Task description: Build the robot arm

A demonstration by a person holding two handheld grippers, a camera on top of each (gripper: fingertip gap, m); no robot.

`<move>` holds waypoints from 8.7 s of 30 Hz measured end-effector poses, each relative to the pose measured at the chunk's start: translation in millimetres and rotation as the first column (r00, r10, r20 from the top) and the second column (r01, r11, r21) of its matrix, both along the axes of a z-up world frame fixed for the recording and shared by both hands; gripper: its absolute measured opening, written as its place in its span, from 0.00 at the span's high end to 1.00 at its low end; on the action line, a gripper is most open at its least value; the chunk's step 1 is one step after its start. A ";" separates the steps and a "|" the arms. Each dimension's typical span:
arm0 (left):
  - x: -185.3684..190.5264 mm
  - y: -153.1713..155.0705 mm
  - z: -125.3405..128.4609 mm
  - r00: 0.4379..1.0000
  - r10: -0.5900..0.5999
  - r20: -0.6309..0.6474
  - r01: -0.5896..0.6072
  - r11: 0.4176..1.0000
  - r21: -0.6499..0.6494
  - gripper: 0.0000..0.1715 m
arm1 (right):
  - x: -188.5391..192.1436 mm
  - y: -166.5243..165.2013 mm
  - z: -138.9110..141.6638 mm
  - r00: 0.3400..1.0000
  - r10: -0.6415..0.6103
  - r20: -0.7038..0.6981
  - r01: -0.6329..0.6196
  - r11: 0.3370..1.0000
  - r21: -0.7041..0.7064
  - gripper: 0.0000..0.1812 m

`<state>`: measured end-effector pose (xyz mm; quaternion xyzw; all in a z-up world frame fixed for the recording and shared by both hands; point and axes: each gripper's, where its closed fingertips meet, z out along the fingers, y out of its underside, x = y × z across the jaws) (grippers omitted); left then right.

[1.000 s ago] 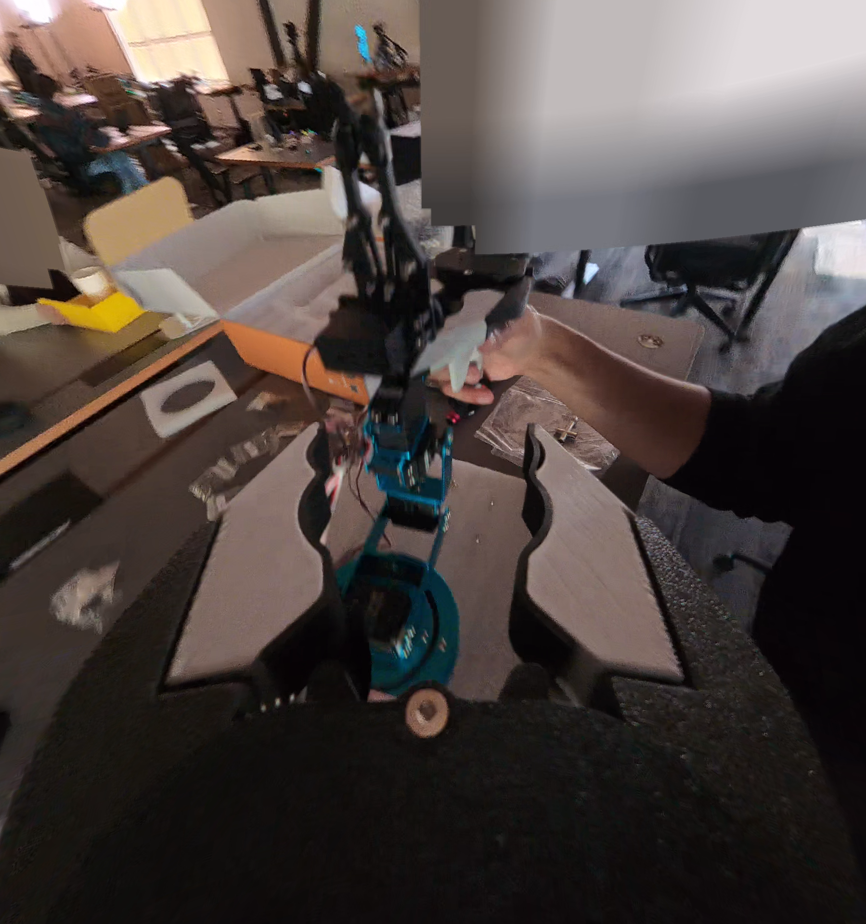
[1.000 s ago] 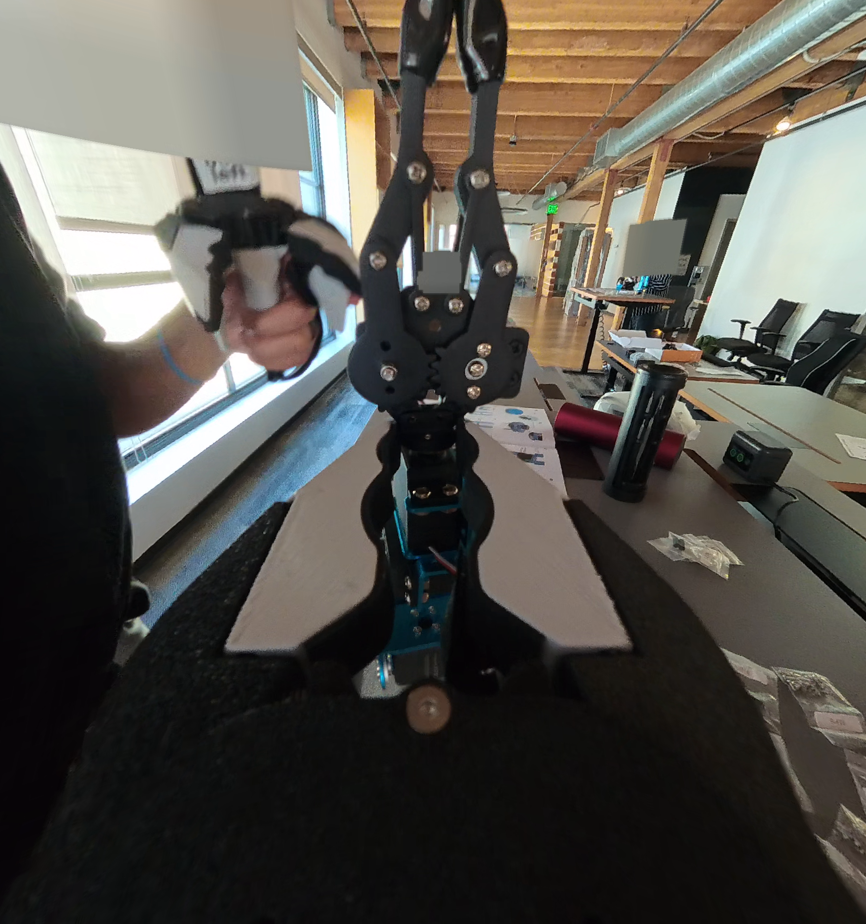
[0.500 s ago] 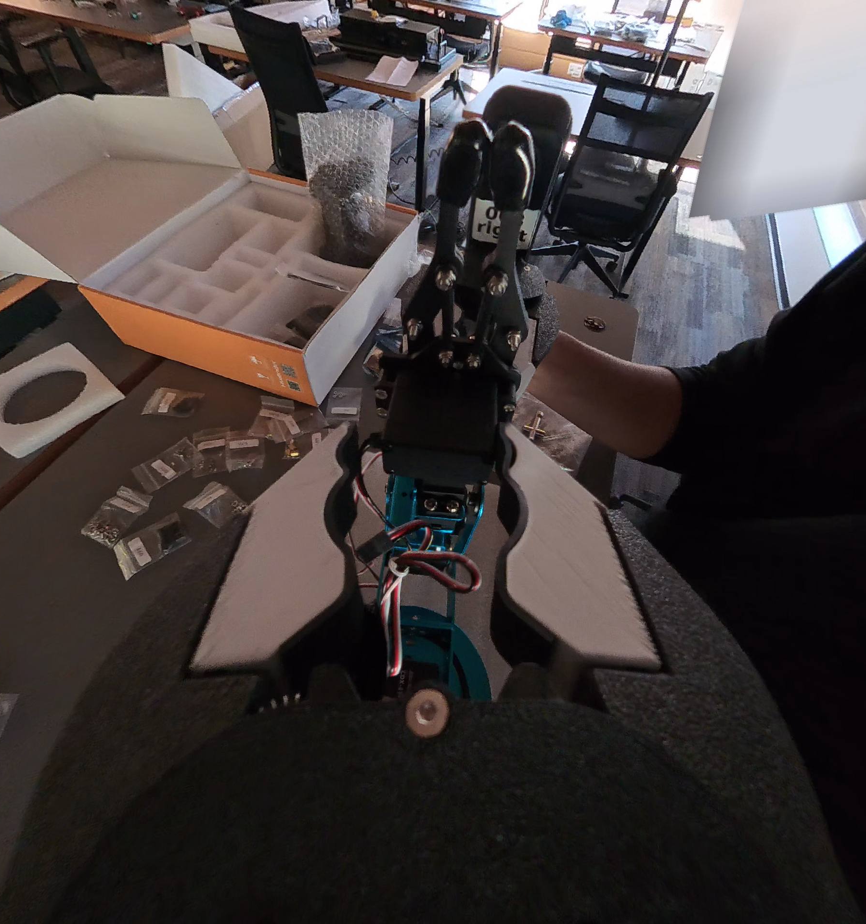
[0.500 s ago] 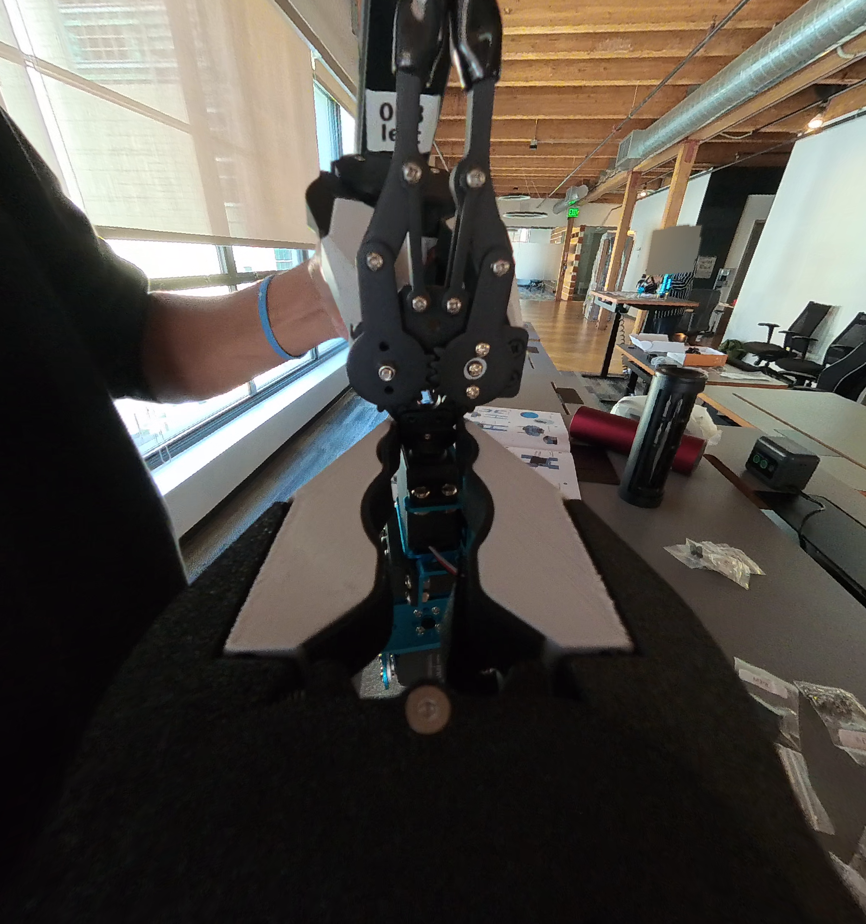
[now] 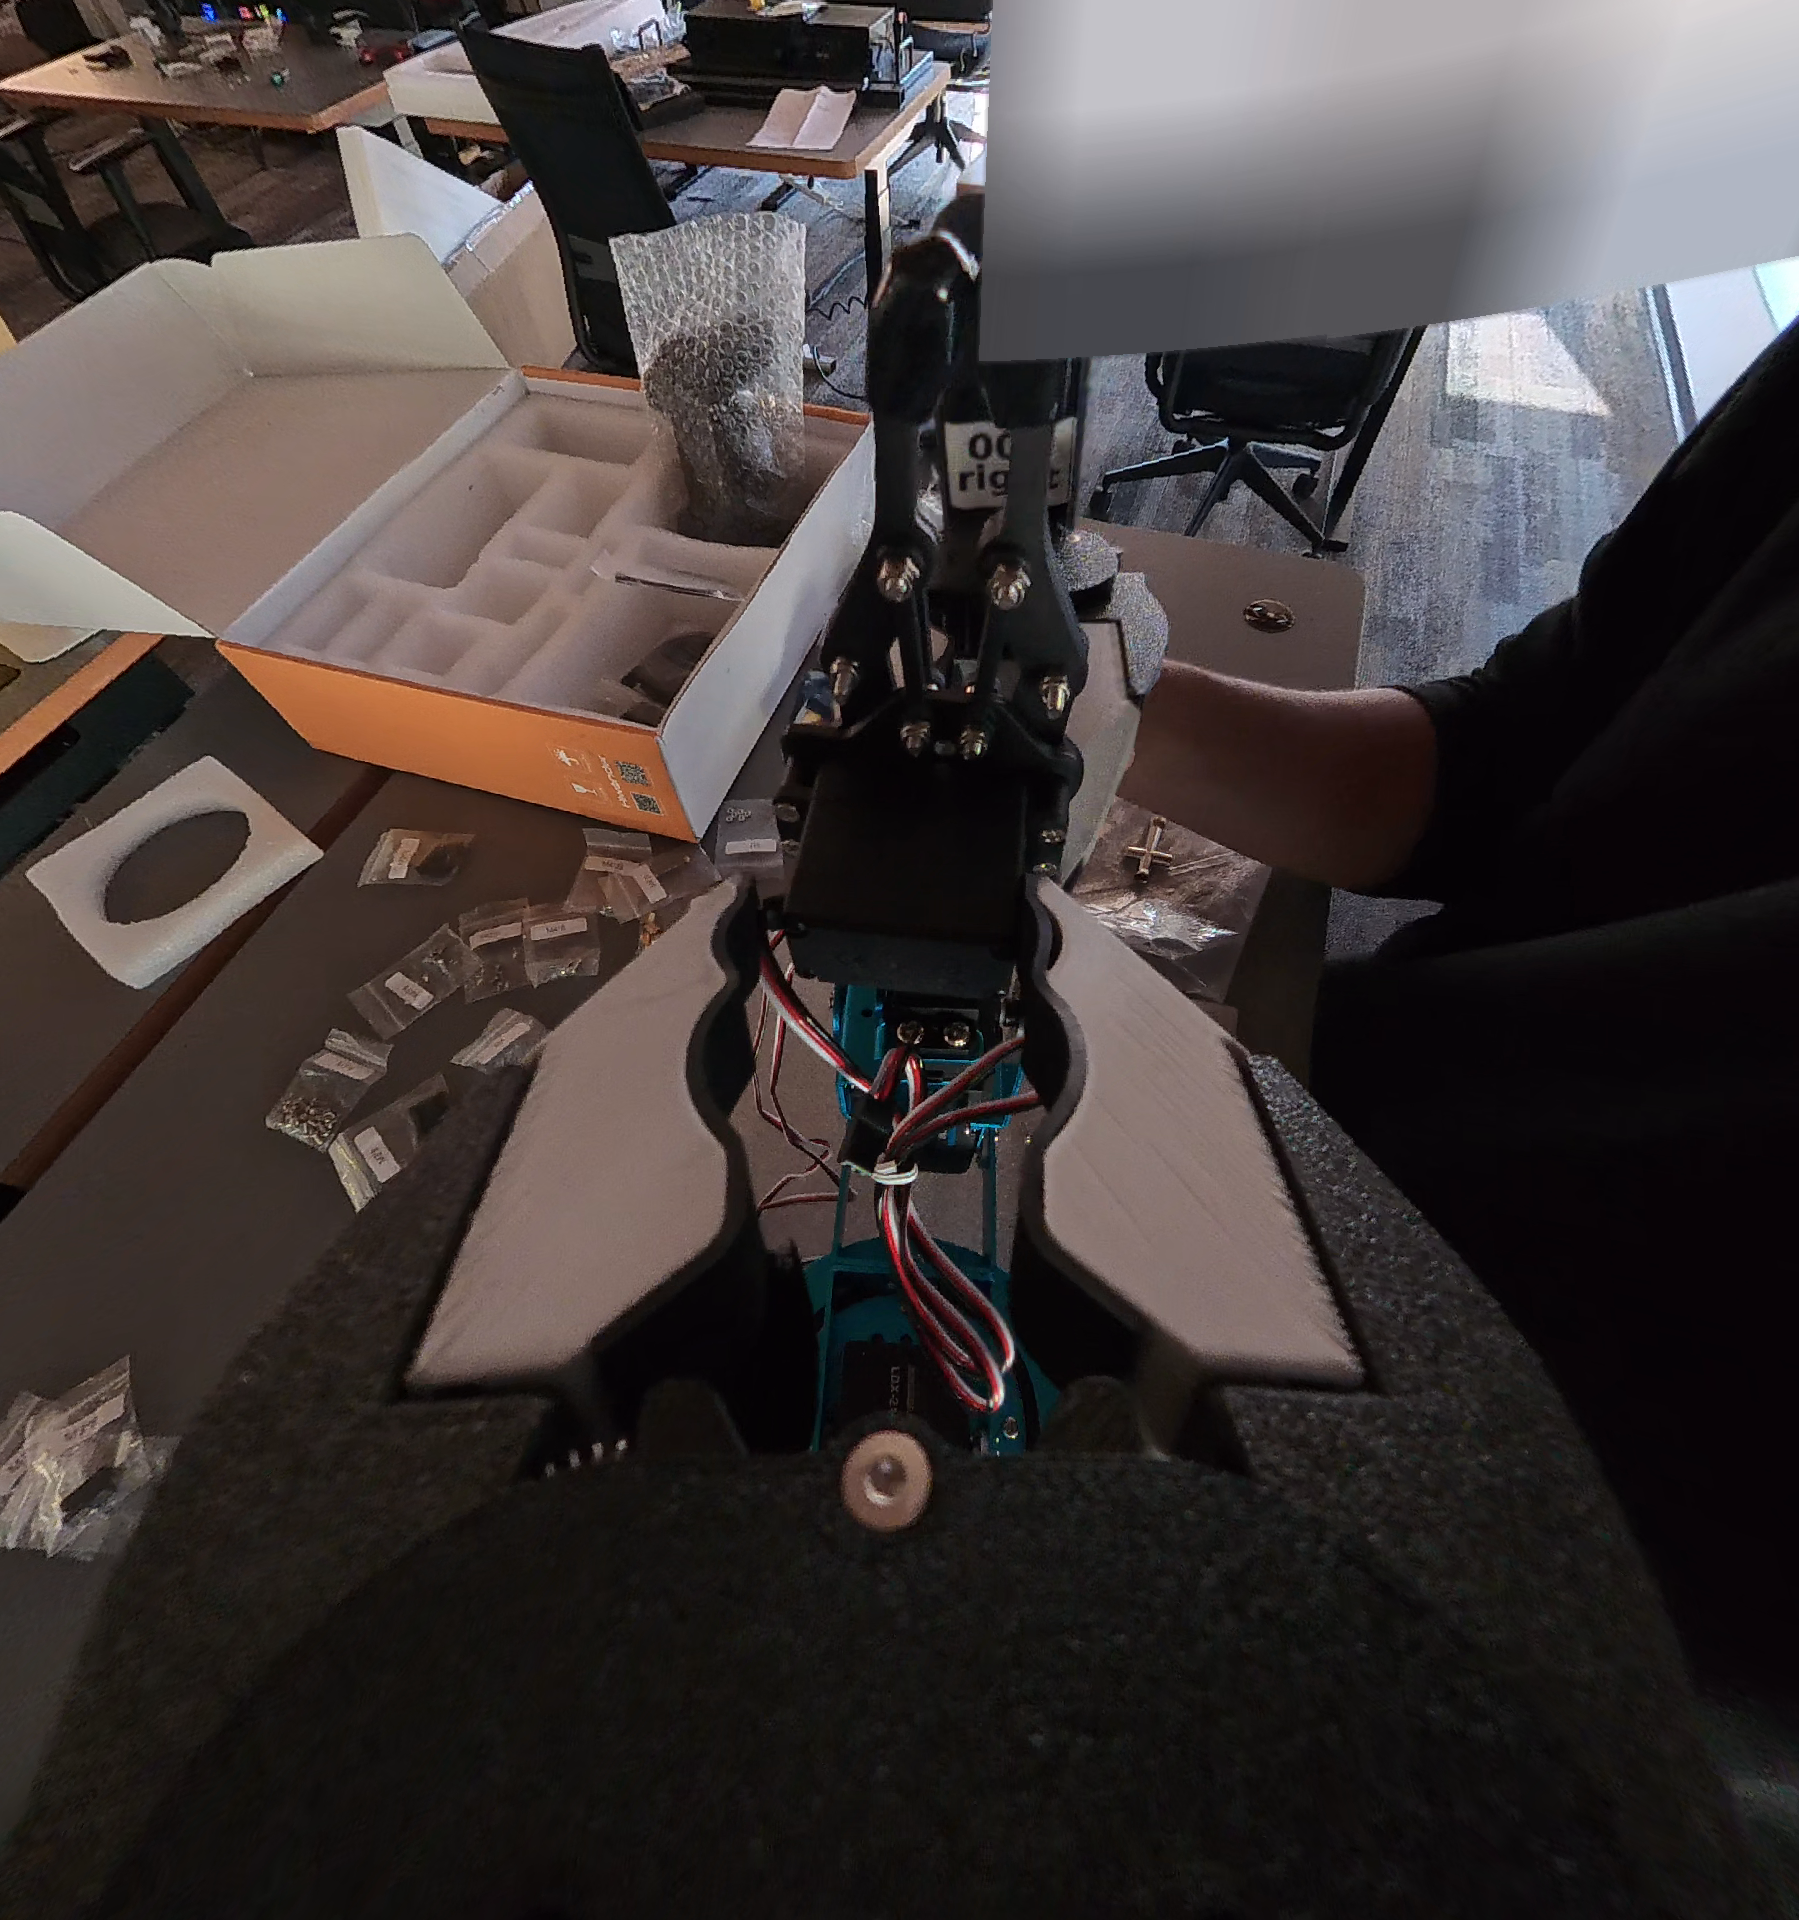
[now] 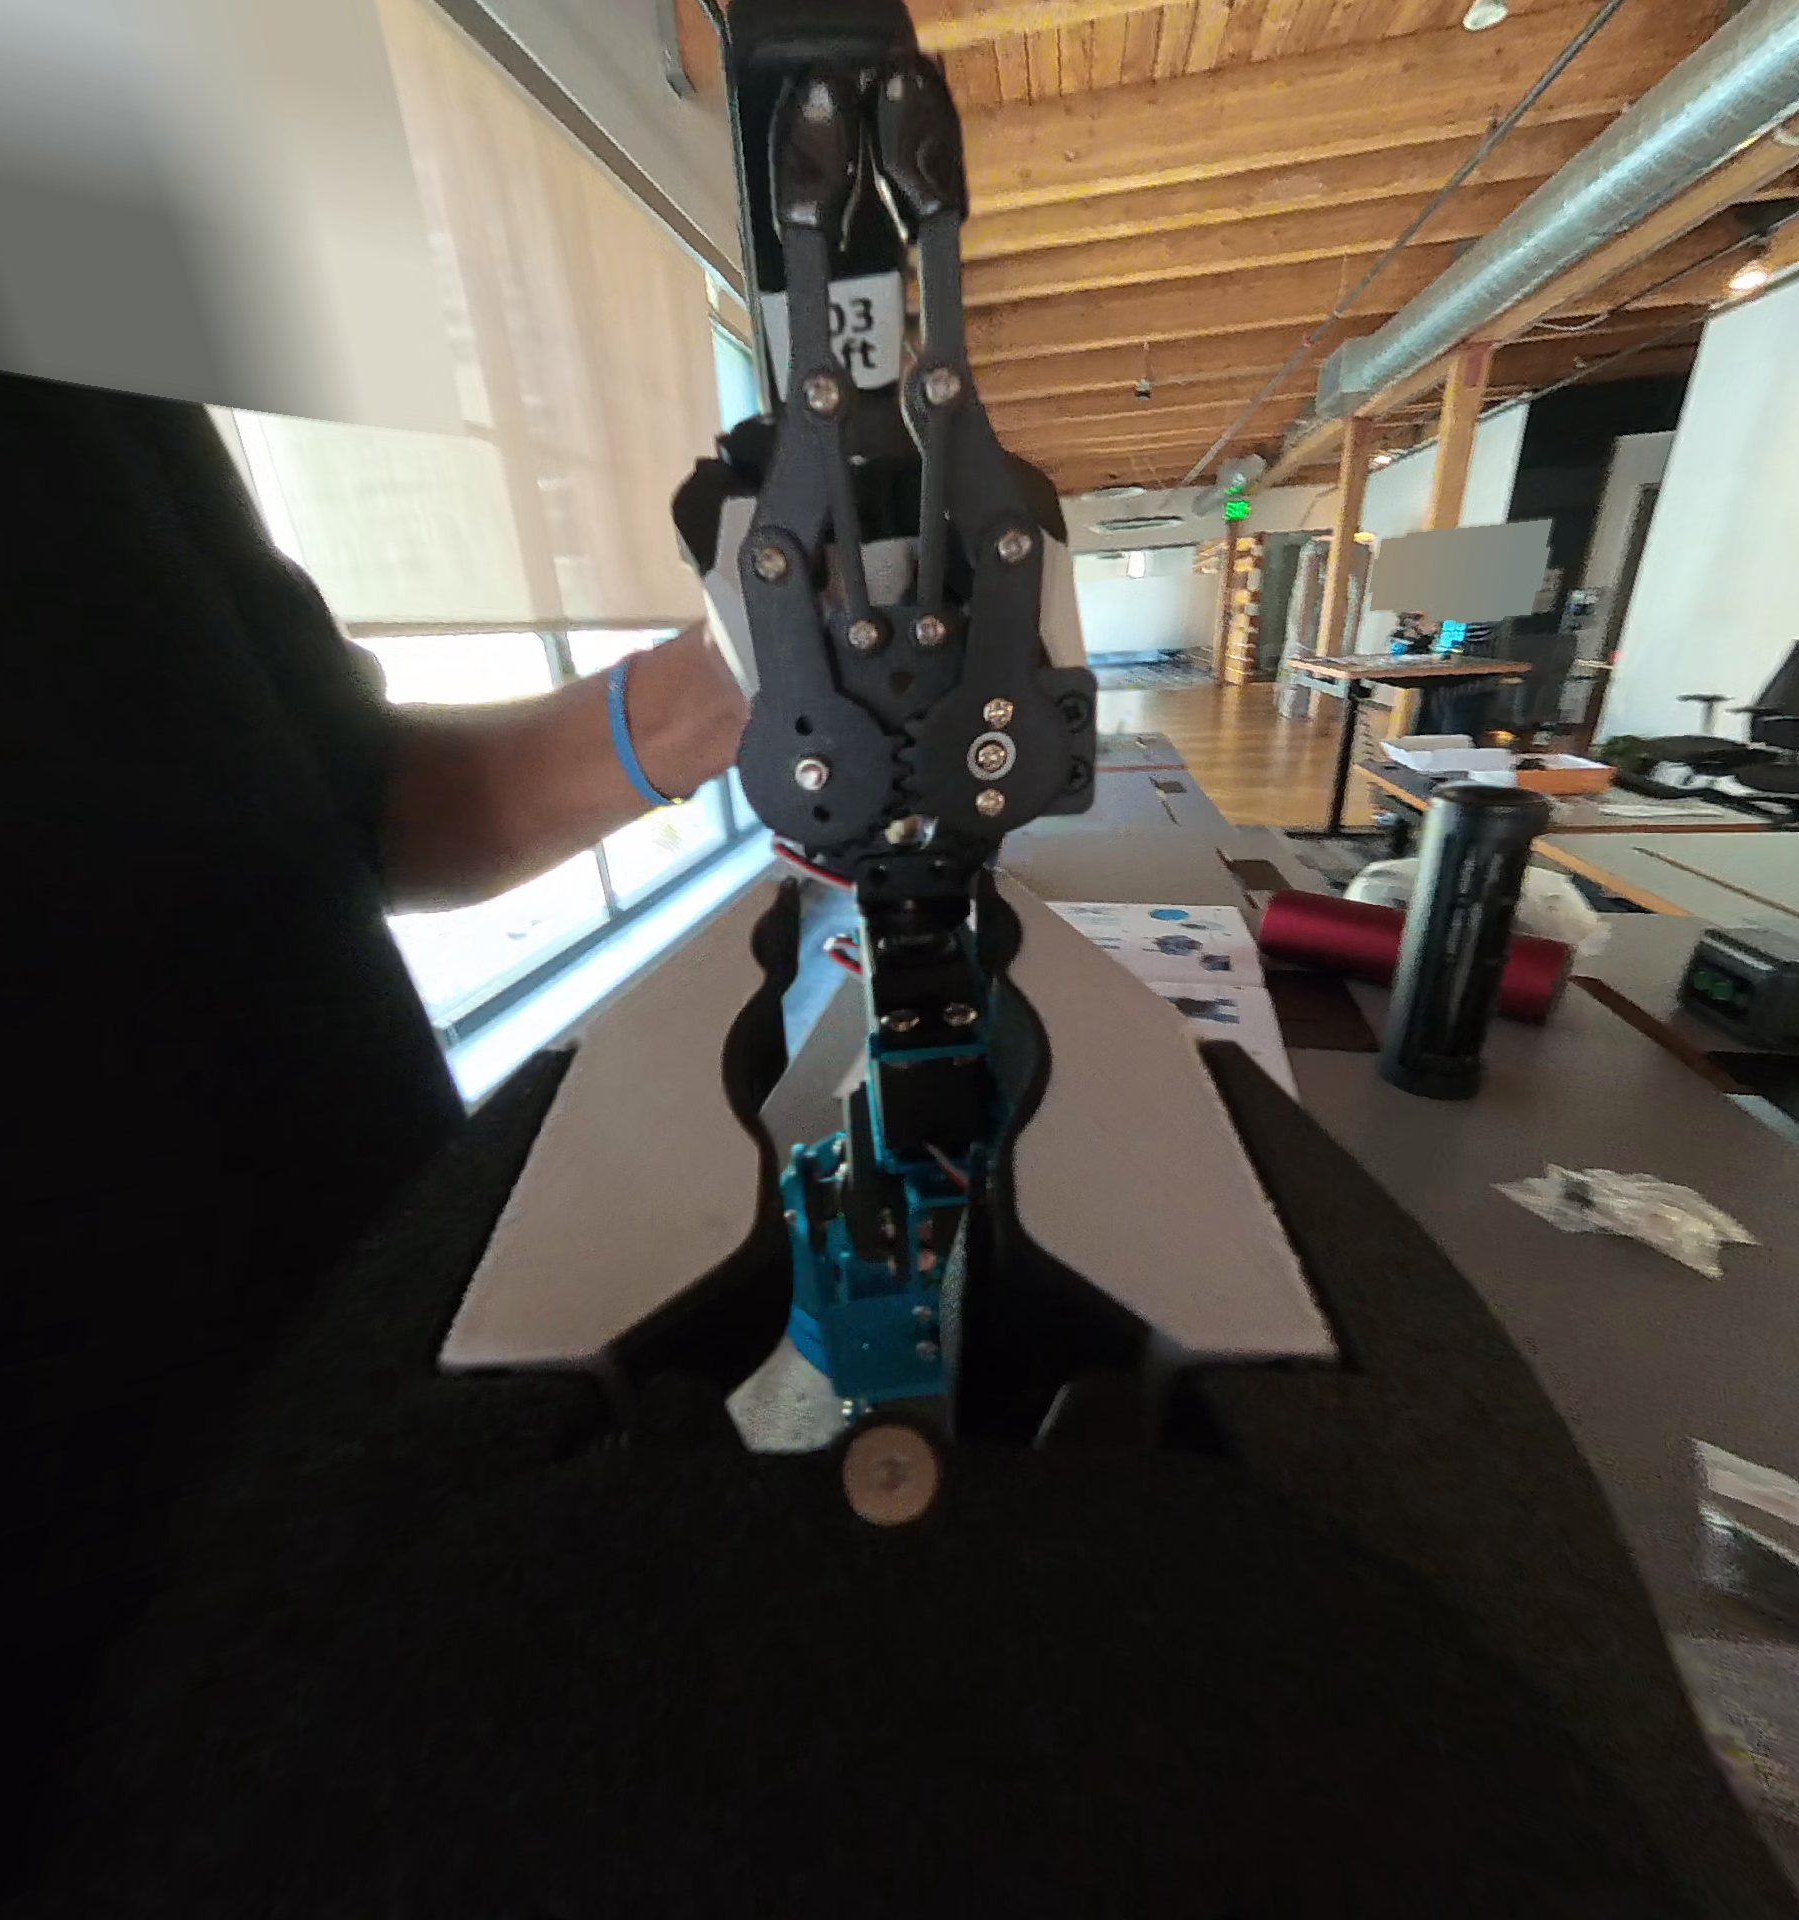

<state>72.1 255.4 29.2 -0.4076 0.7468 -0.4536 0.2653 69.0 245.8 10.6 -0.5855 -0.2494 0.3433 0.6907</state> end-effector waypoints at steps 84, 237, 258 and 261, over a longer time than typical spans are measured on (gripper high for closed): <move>-55.3 33.1 -83.2 0.992 0.117 0.041 -0.102 0.959 -0.264 0.69 | 25.5 -6.9 -66.7 0.988 -0.145 0.055 0.155 0.927 -0.341 0.83; -86.3 17.4 -73.9 0.913 -0.047 0.405 -0.196 0.820 0.538 1.00 | -90.1 31.5 -50.6 0.825 -0.544 0.151 0.538 0.676 -0.503 0.98; -113.4 72.6 -96.8 0.974 0.178 0.142 -0.156 0.975 -0.155 0.66 | -52.3 39.6 -53.0 0.636 -0.112 0.763 0.629 0.648 -0.430 0.98; -112.6 72.7 -105.4 0.977 0.173 0.124 -0.152 0.975 -0.160 0.68 | -50.8 42.5 -57.4 0.603 -0.068 0.795 0.628 0.656 -0.420 0.99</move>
